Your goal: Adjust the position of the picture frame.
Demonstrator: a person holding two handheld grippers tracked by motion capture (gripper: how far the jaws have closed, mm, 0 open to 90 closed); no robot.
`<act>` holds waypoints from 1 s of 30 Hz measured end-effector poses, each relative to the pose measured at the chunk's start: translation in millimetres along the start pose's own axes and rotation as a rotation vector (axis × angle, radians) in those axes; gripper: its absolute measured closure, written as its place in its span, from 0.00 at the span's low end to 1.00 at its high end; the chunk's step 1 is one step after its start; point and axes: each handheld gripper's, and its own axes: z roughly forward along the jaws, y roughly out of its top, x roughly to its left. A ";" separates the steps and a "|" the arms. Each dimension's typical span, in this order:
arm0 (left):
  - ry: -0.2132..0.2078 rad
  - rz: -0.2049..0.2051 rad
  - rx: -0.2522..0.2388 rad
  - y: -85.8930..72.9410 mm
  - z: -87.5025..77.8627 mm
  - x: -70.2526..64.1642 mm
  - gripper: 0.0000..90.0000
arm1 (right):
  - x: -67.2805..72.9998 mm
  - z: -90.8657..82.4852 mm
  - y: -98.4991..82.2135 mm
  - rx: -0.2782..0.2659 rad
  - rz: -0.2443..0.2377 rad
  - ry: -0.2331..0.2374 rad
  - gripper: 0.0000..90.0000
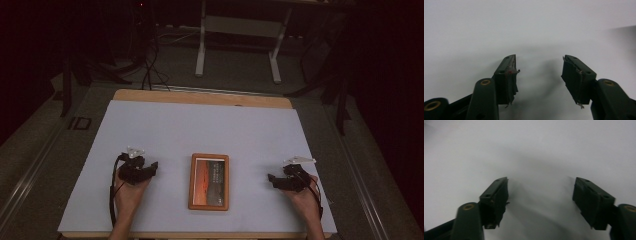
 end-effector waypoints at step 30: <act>-0.389 0.247 -0.036 -2.7 -20.5 -72.2 0.50 | 77.9 -5.4 26.4 -0.101 -0.064 0.324 0.53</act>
